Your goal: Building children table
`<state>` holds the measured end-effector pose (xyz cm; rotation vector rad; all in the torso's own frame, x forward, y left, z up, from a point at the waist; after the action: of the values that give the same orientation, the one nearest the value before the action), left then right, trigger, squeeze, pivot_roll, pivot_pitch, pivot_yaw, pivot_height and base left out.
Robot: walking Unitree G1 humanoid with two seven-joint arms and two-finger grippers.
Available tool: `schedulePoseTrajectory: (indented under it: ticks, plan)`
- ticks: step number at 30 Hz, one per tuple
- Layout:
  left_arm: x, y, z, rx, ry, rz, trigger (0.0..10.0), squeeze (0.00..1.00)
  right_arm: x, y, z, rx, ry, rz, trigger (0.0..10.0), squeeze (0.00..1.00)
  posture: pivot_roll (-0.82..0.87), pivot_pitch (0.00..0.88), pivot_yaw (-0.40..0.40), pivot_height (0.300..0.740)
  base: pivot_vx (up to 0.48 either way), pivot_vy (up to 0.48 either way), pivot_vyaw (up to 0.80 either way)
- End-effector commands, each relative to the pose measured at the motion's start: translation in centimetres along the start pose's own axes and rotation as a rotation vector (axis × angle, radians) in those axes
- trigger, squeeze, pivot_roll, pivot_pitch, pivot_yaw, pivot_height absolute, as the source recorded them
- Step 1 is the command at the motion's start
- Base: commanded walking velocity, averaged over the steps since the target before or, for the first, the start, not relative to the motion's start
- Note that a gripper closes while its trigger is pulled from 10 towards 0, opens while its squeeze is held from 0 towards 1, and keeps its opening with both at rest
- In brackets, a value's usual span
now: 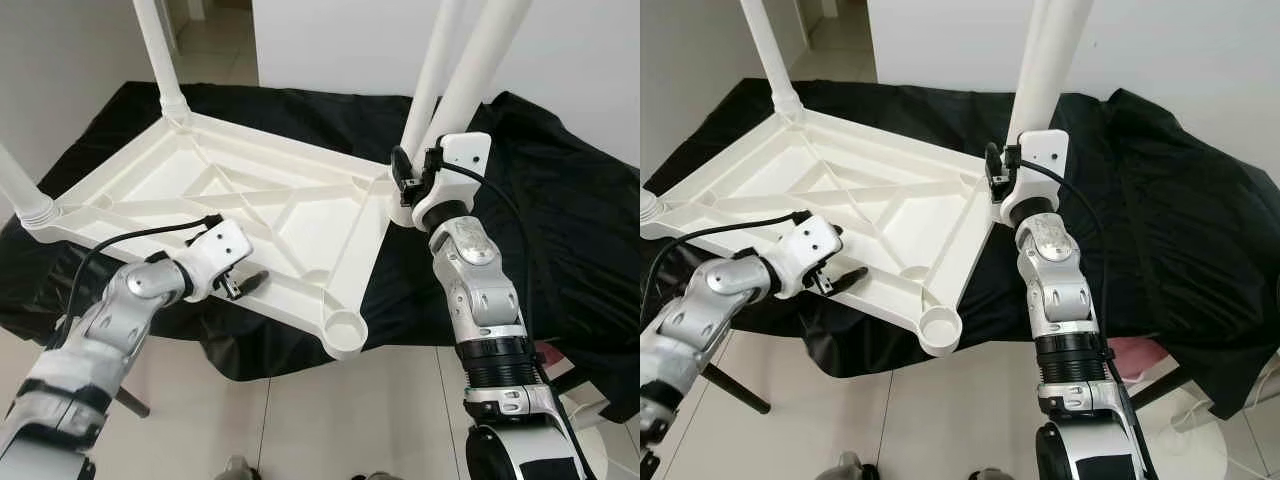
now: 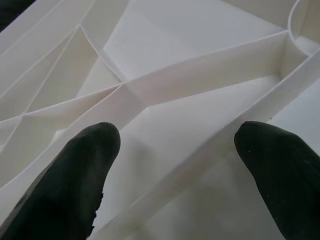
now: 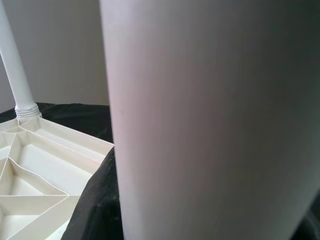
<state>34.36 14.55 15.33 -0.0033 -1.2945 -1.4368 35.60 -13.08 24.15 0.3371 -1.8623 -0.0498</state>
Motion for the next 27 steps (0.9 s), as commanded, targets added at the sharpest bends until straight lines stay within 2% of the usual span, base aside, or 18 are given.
schedulePoseTrajectory:
  ticks: [1, 6, 10, 12, 14, 16, 24, 27]
  plan:
    - [-0.5, -1.1, -0.8, -0.055, 0.021, -0.002, 10.0, 0.0, 0.2, -0.2, 0.0, 0.0, -0.012, 0.009, 10.0, 0.0, -0.02, 0.045, 0.011, 0.74, 0.0, 0.0, 0.0]
    - [-0.2, -0.8, -1.7, -0.075, 0.008, -0.015, 10.0, 0.0, 0.4, -0.5, 0.1, -0.014, -0.018, 0.019, 10.0, 0.0, -0.03, 0.049, 0.013, 0.74, 0.0, 0.0, 0.0]
    - [-0.1, -0.9, -1.9, -0.112, -0.007, -0.008, 10.0, 0.0, 0.5, -0.8, 0.1, -0.021, -0.021, 0.022, 10.0, 0.0, -0.03, 0.053, 0.015, 0.74, 0.0, 0.0, 0.0]
    - [0.0, -1.3, -2.0, -0.152, -0.031, 0.023, 10.0, 0.0, 0.6, -0.9, 0.1, -0.026, -0.022, 0.024, 10.0, 0.0, -0.04, 0.061, 0.019, 0.74, 0.0, 0.0, 0.0]
    - [0.6, -1.8, -2.3, -0.239, -0.111, 0.106, 10.0, 0.0, 0.7, -1.1, 0.2, -0.034, -0.023, 0.028, 10.0, 0.0, -0.04, 0.065, 0.022, 0.74, 0.0, 0.0, 0.0]
    - [0.7, -1.9, -2.3, -0.264, -0.131, 0.123, 10.0, 0.0, 0.7, -1.2, 0.2, -0.036, -0.023, 0.03, 10.0, 0.0, -0.04, 0.065, 0.022, 0.74, 0.0, 0.0, 0.0]
    - [1.6, -2.0, -2.8, -0.391, -0.196, 0.129, 10.0, 0.0, 0.9, -1.3, 0.1, -0.041, -0.027, 0.032, 10.0, 0.0, -0.04, 0.071, 0.024, 0.74, 0.0, 0.0, 0.0]
    - [2.2, -2.1, -2.8, -0.489, -0.215, 0.065, 10.0, 0.0, 0.9, -1.4, 0.0, -0.042, -0.028, 0.033, 10.0, 0.0, -0.05, 0.072, 0.027, 0.74, 0.0, 0.0, 0.0]
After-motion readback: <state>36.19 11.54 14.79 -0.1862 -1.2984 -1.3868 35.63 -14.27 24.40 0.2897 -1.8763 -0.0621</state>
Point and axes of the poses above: a point about 5 cm out from each wrist's last joint towards the gripper, its own z axis pointing back from the gripper into the wrist, its own x axis along the axis of the wrist's last joint, y = z × x, the point moved 1 cm from there along -z, pointing out of the wrist towards the gripper, and after that the axes turned 14 degrees about -z, right-handed, at the moved point
